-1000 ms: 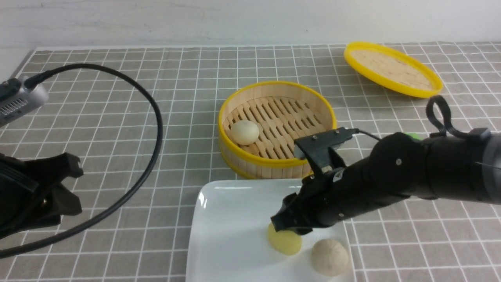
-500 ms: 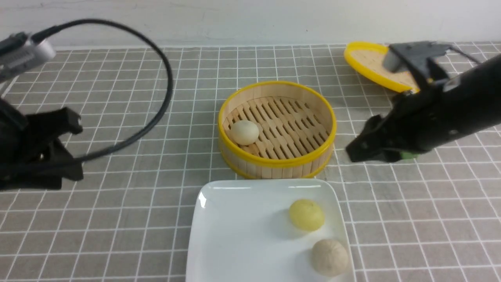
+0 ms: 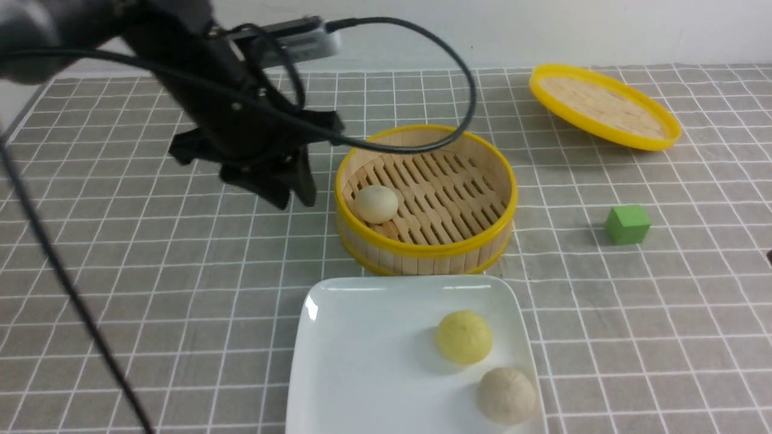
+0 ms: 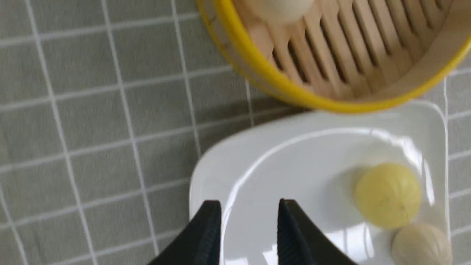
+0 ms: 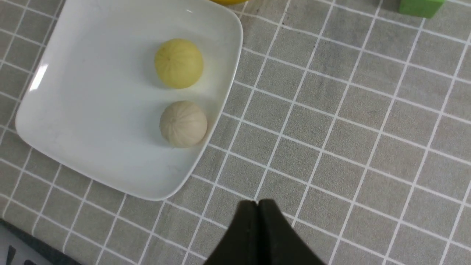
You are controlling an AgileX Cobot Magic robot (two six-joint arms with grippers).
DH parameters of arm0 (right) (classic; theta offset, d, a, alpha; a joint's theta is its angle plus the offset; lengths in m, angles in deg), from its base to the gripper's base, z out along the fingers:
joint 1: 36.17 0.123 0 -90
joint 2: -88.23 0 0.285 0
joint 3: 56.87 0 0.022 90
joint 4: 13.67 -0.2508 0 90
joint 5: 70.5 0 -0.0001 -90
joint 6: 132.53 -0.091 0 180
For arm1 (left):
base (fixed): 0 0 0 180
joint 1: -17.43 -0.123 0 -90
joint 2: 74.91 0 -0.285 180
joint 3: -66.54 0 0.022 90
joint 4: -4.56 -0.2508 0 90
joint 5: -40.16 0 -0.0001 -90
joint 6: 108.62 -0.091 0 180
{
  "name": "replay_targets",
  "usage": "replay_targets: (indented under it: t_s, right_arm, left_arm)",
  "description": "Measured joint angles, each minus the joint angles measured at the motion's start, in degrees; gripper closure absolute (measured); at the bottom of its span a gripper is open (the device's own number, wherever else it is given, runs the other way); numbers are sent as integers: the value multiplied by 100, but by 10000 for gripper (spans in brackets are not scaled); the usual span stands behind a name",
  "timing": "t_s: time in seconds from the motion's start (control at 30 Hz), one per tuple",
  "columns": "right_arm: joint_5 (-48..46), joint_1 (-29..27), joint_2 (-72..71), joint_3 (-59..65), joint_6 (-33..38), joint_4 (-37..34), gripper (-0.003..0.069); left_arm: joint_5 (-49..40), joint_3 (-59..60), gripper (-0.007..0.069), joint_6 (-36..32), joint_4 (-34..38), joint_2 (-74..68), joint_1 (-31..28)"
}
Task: Put the steamed buns into the plate on the grey tablecloth.
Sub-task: 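Reach into the bamboo steamer and grasp a bun with the left gripper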
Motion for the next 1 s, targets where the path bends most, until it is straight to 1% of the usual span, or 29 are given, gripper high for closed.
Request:
replay_targets:
  t_s: [0.07, 0.1, 0.17, 0.27, 0.3, 0.4, 0.6, 0.77, 0.83, 0.87, 0.9, 0.93, 0.97, 1.0]
  right_arm:
    - [-18, 0, -6, 0, -19, 0, 673]
    - [-18, 0, -6, 0, -34, 0, 672]
    - [53, 0, 1, 51, -40, 0, 671]
    - [121, 0, 1, 160, -40, -13, 671]
    - [224, 0, 1, 318, -40, -13, 669]
    - [291, 0, 1, 608, -18, -13, 668]
    - [330, 0, 1, 1037, 33, 46, 666]
    - [400, 0, 1, 1069, 33, 89, 664]
    - [518, 0, 1, 1069, 33, 89, 660]
    - [525, 0, 1, 1069, 33, 89, 660]
    - [552, 0, 1, 1070, 33, 89, 660]
    - [550, 0, 1, 1070, 33, 89, 660]
    - [568, 0, 1, 1070, 33, 89, 660]
    - [576, 0, 1, 1070, 33, 89, 660]
  left_arm:
    - [-41, -398, 368, 76, -140, -306, 119]
    - [-106, -915, 353, 129, -325, -753, 257]
    - [-165, -1525, 336, 147, -403, -1179, 395]
    - [-192, -2141, 309, 148, -437, -1655, 521]
    - [-212, -2488, 291, 148, -442, -1961, 606]
    - [-224, -3051, 260, 153, -437, -2444, 669]
    - [-237, -3313, 198, 234, -588, -2976, 663]
    - [-237, -3323, 191, 261, -902, -3093, 663]
    - [-230, -3343, 221, 275, -1082, -3156, 663]
    - [-235, -3351, 221, 275, -1083, -3162, 663]
    - [-229, -3356, 276, 275, -1106, -3192, 663]
    - [-229, -3356, 276, 275, -1106, -3195, 663]
    - [-229, -3358, 388, 275, -1106, -3213, 663]
    - [-229, -3363, 441, 275, -1106, -3215, 663]
